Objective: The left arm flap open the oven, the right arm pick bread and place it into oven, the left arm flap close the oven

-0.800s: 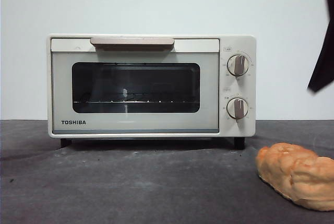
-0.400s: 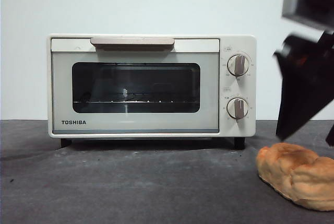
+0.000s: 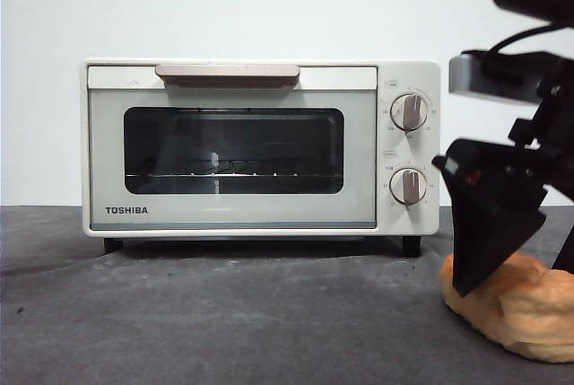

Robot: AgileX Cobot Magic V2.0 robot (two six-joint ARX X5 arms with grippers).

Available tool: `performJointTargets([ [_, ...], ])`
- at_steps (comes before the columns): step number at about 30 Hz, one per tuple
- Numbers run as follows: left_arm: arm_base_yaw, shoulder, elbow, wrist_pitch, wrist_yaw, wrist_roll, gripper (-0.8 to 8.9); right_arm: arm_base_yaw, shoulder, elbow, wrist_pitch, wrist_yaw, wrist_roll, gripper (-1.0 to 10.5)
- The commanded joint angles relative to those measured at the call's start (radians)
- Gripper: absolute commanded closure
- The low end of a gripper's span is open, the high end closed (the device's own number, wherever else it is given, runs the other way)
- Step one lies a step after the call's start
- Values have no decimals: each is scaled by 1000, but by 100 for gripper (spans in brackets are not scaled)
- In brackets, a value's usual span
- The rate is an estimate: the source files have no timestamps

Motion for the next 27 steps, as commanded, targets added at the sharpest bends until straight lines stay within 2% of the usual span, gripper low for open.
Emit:
performJointTargets([
  [1, -3, 2, 19, 9, 3, 12, 797, 11, 35, 4, 26, 4, 13, 506],
  [3, -3, 2, 19, 9, 3, 12, 797, 13, 47, 4, 38, 5, 14, 516],
  [8, -11, 2, 19, 10, 3, 12, 797, 13, 58, 4, 39, 5, 14, 716],
  [12, -16, 2, 19, 13, 3, 12, 797, 13, 57, 4, 39, 4, 12, 809],
  [19, -53, 4, 19, 27, 3, 4, 797, 13, 12, 5, 38, 3, 8, 811],
  [27, -151, 59, 19, 193, 3, -108, 796, 13, -183, 16, -12, -23, 6, 810],
])
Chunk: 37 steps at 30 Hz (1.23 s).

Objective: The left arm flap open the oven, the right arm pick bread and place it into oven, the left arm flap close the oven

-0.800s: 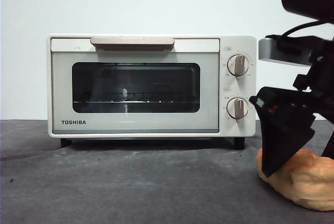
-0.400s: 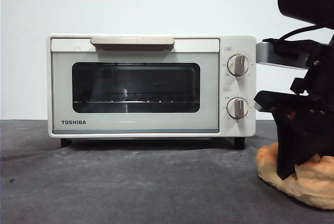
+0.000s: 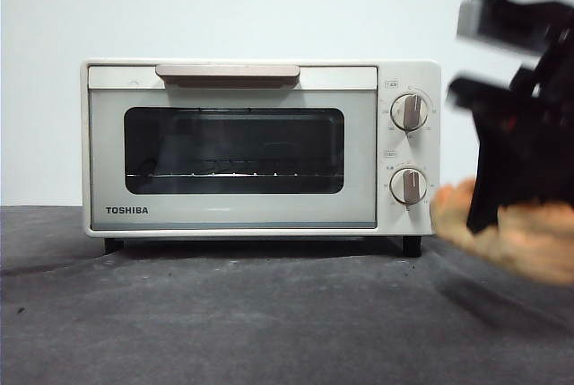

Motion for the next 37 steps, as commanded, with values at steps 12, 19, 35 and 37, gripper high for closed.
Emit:
performJointTargets([
  [12, -232, 282, 20, 388, -119, -83, 796, 8, -281, 159, -183, -6, 6, 810],
  [19, -293, 438, 20, 555, -179, -82, 796, 8, -344, 227, -230, -6, -2, 810],
  [35, -320, 617, 21, 723, -249, -51, 797, 8, -409, 231, -231, -6, -2, 810],
  [37, -321, 624, 21, 728, -251, -51, 797, 8, -409, 231, -231, -6, -2, 810],
])
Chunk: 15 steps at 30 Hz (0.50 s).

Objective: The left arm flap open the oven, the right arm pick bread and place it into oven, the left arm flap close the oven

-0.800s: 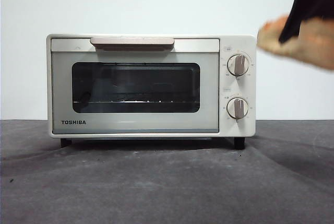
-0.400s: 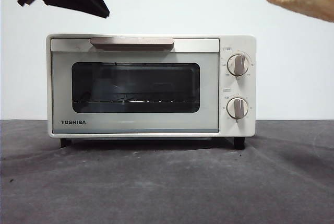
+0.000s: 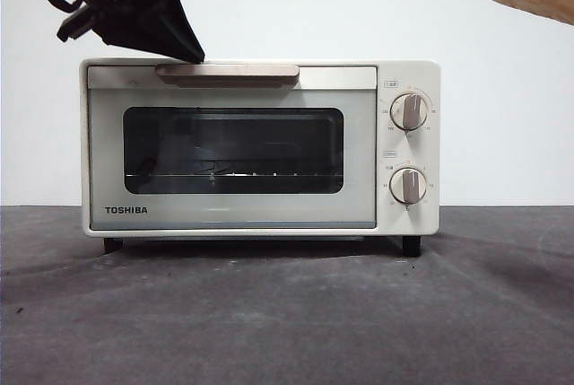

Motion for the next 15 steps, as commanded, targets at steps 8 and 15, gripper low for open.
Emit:
performJointTargets([
  [8, -10, 53, 19, 3, -6, 29, 797, 8, 5, 19, 8, 0, -1, 810],
  [15, -26, 78, 19, -64, -6, 32, 797, 8, 5, 19, -1, 0, -1, 810],
])
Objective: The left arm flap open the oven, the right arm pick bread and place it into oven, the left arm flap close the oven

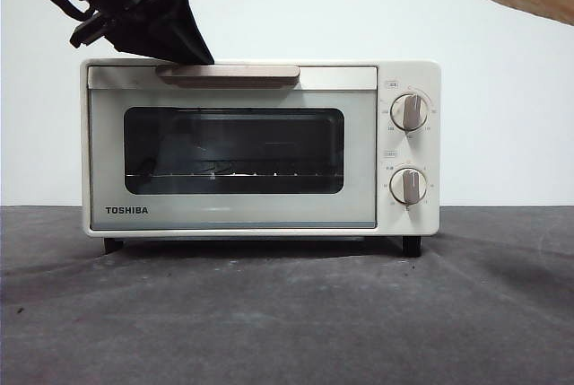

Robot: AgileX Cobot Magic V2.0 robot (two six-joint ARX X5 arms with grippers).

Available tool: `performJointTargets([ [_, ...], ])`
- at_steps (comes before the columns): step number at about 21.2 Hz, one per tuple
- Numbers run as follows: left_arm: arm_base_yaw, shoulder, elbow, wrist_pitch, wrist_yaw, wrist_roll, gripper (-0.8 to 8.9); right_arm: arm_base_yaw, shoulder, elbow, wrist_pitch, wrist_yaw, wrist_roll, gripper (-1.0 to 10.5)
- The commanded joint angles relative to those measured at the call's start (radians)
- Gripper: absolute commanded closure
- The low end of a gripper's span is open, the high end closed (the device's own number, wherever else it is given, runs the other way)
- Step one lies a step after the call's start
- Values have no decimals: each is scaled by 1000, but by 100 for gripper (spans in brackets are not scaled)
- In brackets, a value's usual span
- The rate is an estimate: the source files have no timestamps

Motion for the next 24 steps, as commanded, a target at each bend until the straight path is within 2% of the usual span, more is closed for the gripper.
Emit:
performJointTargets([
  [1, -20, 37, -2, -80, -7, 20, 797, 8, 5, 19, 6, 0, -1, 810],
  [9, -84, 37, -2, -214, -5, 20, 797, 8, 5, 19, 7, 0, -16, 810],
  [18, -156, 37, -2, -359, 63, 19, 797, 8, 5, 19, 7, 0, -18, 810],
  [24, -196, 37, -2, -478, 66, 19, 797, 8, 5, 19, 8, 0, -20, 810],
])
